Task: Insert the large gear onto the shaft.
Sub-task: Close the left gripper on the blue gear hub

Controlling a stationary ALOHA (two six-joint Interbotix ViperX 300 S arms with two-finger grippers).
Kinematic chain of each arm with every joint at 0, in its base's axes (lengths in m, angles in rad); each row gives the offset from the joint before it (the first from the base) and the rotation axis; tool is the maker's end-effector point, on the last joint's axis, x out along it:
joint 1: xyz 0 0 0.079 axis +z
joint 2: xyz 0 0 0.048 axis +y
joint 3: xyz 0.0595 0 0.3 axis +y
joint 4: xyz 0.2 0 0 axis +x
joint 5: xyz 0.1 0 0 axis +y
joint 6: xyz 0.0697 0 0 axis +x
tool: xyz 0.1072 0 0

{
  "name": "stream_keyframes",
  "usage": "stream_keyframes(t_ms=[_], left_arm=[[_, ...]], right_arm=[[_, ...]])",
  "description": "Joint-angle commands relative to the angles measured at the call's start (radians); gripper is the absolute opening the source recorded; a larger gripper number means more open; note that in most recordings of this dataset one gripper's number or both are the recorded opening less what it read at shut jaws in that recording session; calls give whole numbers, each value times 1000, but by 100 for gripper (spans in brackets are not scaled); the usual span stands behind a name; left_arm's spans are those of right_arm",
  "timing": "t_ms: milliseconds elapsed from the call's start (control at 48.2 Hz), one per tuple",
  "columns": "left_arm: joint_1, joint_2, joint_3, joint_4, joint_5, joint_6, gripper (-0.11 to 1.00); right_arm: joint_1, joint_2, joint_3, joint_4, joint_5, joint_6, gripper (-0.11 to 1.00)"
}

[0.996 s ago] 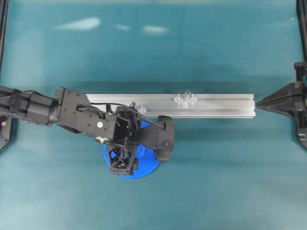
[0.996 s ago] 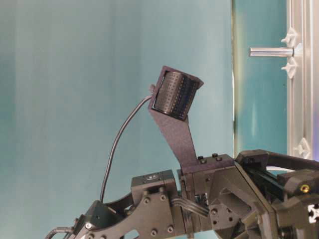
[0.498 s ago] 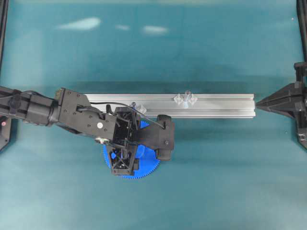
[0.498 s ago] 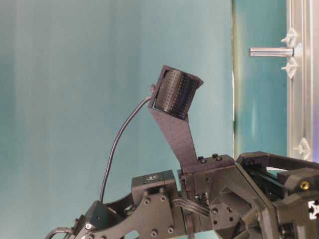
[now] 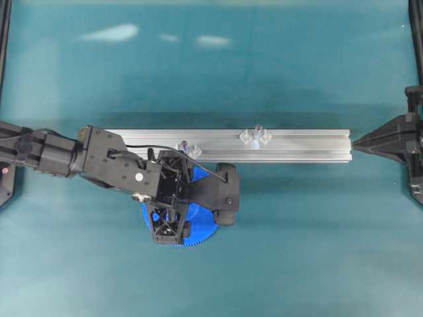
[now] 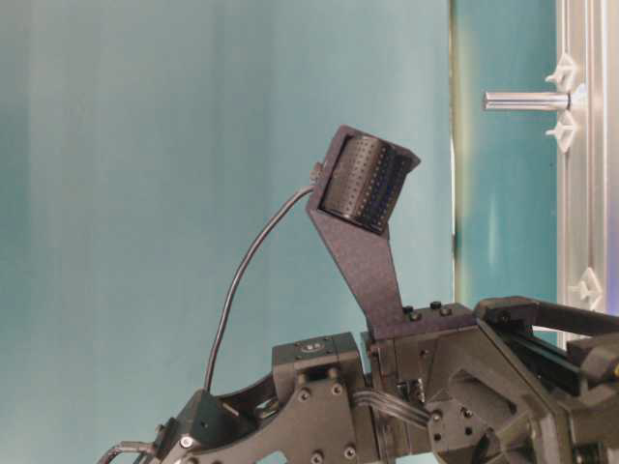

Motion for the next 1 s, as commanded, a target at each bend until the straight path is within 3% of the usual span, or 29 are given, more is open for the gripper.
stream_keyframes(t_ms=[0, 976], left_arm=[[-5, -18, -6, 2, -2, -2, 95], [0, 17, -5, 3, -5, -3, 95]], right_arm=[[-3, 6, -9, 2, -5, 12, 3], [-3, 6, -5, 2, -9, 12, 3]])
